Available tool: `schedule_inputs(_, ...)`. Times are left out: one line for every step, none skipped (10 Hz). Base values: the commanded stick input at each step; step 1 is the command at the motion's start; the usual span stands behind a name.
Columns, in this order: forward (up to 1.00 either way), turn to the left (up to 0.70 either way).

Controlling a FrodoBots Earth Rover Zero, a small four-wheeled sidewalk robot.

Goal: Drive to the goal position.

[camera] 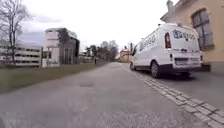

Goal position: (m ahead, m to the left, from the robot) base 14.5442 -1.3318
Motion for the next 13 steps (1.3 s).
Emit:
schedule_inputs(1.00, 0.00)
schedule_inputs(1.00, 0.00)
schedule_inputs(1.00, 0.00)
schedule_inputs(1.00, 0.00)
schedule_inputs(1.00, 0.00)
schedule_inputs(1.00, 0.00)
schedule_inputs(1.00, 0.00)
schedule_inputs(1.00, 0.00)
schedule_inputs(1.00, 0.00)
schedule_inputs(1.00, 0.00)
schedule_inputs(1.00, 0.00)
schedule_inputs(1.00, 0.00)
schedule_inputs(1.00, 0.00)
